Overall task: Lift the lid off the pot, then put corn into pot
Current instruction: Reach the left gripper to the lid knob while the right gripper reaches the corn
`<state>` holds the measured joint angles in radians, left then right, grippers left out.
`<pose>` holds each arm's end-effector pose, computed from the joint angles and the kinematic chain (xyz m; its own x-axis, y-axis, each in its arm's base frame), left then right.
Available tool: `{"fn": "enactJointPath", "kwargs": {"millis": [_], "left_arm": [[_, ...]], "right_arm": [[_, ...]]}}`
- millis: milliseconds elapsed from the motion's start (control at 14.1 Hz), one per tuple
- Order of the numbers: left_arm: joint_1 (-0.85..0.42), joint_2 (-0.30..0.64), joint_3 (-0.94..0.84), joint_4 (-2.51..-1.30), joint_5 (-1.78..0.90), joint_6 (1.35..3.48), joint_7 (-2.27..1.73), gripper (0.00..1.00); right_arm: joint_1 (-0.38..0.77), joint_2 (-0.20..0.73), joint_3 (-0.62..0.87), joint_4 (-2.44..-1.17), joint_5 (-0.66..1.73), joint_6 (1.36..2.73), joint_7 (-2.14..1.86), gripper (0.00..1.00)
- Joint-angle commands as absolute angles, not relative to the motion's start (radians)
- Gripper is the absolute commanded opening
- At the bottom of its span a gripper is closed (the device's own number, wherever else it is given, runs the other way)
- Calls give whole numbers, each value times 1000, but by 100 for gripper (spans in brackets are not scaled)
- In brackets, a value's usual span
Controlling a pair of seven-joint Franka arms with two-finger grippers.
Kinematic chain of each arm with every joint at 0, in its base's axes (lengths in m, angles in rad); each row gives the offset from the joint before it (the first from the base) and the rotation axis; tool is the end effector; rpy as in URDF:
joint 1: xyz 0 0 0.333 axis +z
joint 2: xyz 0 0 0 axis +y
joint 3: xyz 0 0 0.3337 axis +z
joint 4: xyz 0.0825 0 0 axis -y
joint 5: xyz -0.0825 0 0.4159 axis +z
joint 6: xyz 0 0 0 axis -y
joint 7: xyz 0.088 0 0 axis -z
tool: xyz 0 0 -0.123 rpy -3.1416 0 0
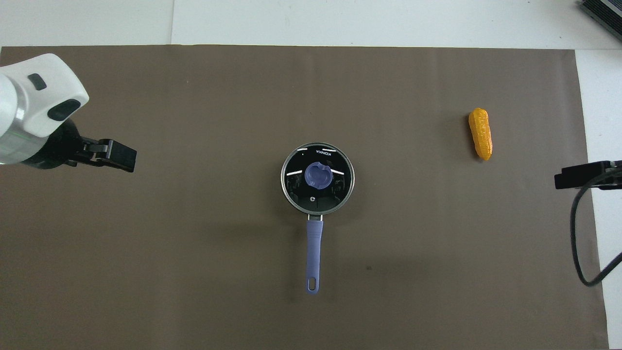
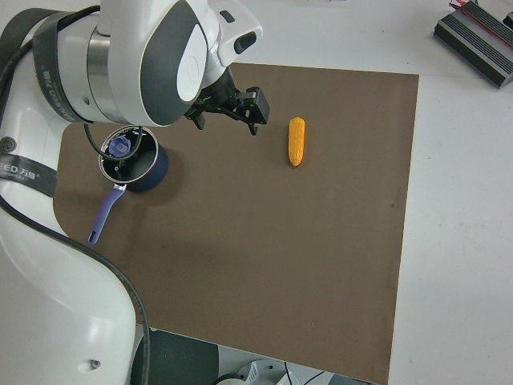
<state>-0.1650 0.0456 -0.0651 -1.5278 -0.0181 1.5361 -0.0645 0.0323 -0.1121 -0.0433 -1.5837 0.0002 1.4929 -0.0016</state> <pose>0.5810 -0.1375 0.6179 0.9855 -0.1654 -0.0385 -0.1647 -0.9862 0.0186 0.5409 -0.0074 0.6760 0.9997 -0.0092 0.0212 -0.0091 -0.9999 -0.0050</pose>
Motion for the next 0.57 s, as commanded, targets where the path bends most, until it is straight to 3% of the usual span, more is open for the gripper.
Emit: {"fn": "enactJointPath", "kwargs": {"millis": [0, 496], "left_arm": [[-225, 38, -54, -1578, -17, 1598, -129, 100], [-342, 123, -55, -1586, -15, 1735, -244, 100]], "right_arm": [[18, -112, -40, -1575, -12, 1473, -34, 100], [17, -121, -41, -1575, -11, 1451, -35, 100]]}}
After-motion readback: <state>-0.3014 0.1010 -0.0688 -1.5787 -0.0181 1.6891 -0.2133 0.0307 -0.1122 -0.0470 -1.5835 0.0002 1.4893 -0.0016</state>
